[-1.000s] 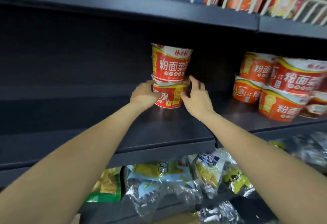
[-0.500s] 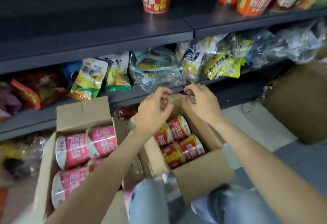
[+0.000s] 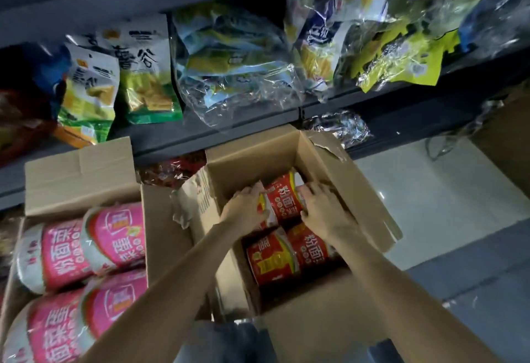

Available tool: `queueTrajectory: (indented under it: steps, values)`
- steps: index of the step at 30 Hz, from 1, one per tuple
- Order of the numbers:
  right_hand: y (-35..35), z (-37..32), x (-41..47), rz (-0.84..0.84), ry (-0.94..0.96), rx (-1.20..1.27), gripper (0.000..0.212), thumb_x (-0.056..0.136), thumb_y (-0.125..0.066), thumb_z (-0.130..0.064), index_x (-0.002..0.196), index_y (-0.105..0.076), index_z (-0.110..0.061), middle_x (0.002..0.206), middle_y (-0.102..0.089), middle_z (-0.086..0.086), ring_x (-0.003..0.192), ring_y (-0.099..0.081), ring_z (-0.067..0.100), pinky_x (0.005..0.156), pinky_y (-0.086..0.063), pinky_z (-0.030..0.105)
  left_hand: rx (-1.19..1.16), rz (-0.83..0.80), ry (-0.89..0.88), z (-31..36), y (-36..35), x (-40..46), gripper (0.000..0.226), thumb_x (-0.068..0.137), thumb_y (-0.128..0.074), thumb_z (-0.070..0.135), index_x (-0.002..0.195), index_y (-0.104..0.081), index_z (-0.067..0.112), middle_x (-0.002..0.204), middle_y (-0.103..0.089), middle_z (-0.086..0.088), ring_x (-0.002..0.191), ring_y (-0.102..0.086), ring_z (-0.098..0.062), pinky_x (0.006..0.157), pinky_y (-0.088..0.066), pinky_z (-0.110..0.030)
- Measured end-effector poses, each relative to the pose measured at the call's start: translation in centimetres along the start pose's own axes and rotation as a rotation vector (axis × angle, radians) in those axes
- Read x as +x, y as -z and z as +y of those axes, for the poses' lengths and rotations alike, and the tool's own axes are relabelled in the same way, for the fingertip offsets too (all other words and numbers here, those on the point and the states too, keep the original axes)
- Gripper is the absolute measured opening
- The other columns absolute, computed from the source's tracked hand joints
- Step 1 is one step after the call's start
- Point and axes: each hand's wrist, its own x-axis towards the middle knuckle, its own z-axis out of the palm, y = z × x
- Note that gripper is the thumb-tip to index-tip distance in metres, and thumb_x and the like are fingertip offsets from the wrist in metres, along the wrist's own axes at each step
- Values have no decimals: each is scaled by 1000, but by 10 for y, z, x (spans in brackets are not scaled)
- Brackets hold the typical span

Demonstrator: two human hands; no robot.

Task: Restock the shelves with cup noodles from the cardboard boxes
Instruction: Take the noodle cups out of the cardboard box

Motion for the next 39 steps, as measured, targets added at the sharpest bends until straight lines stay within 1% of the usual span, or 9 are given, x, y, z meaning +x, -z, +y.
queueTrajectory:
  steps: [6, 11, 14, 17, 22, 29, 34, 36, 39]
  values:
    - [-51, 2, 93, -184, 195, -336, 69, 94, -49, -27, 151, -13, -14, 158, -11, 9, 146, -3, 32, 119, -5, 45, 379, -115, 37, -20, -46, 73, 119, 66, -72, 64, 150, -6, 11, 150, -25, -13, 135, -29, -30, 113, -21, -41]
    - [-83, 9, 128, -270, 209, -608, 73, 98, -36, -38, 151, 11, -18, 159, 3, 17, 146, 4, 34, 117, 3, 54, 548, -207, 47, -20, -68, 103, 138, 59, -80, 60, 147, 8, -1, 153, -16, -22, 138, -25, -35, 114, -18, -45]
    - [-82, 4, 131, -222, 241, -664, 75, 94, -45, -38, 151, -1, -19, 153, -17, 19, 144, -10, 35, 116, 0, 57, 451, -227, 70, -29, -70, 109, 140, 58, -84, 51, 148, 14, 7, 156, -9, -17, 143, -14, -33, 115, -12, -48]
    - [-73, -2, 122, -163, 255, -724, 82, 87, -56, -37, 150, -7, -18, 148, -26, 17, 141, -18, 34, 114, 1, 59, 367, -199, 62, -35, -68, 109, 140, 54, -87, 50, 149, 8, 12, 154, -16, -14, 141, -20, -32, 113, -17, -47]
    - [-32, -7, 82, -68, 253, -594, 97, 77, -71, -30, 149, -8, -15, 150, -22, 21, 142, -15, 36, 114, 6, 59, 169, -119, 19, -31, -54, 94, 131, 52, -89, 44, 149, -5, 17, 151, -22, -10, 137, -25, -30, 110, -24, -46]
    - [33, 0, 9, 14, 237, -467, 111, 74, -75, -44, 151, 1, -21, 157, -8, 18, 146, -3, 33, 111, 11, 59, 208, 93, -238, -13, -4, 37, 123, 53, -83, 58, 148, -16, 20, 149, -29, -6, 135, -30, -28, 110, -29, -48]
    - [71, 10, -52, 202, 256, -480, 124, 54, -87, -48, 150, -12, -19, 153, -26, 18, 143, -23, 33, 113, -6, 64, 119, 256, -355, -10, 20, -20, 116, 53, -67, 74, 144, -23, 16, 146, -37, -9, 133, -36, -27, 110, -32, -50]
    - [83, 15, -72, 334, 256, -439, 126, 48, -90, -47, 148, -20, -18, 150, -32, 18, 140, -28, 32, 112, -12, 64, 14, 315, -319, -9, 28, -40, 116, 53, -75, 68, 143, -25, 14, 143, -38, -7, 133, -35, -24, 111, -31, -44]
    - [111, 12, -97, 521, 233, -385, 113, 57, -87, -46, 148, -26, -16, 151, -30, 17, 141, -23, 30, 111, -13, 61, -177, 412, -252, 0, 46, -69, 116, 49, -88, 52, 140, -29, 12, 137, -40, -4, 128, -35, -17, 105, -30, -32]
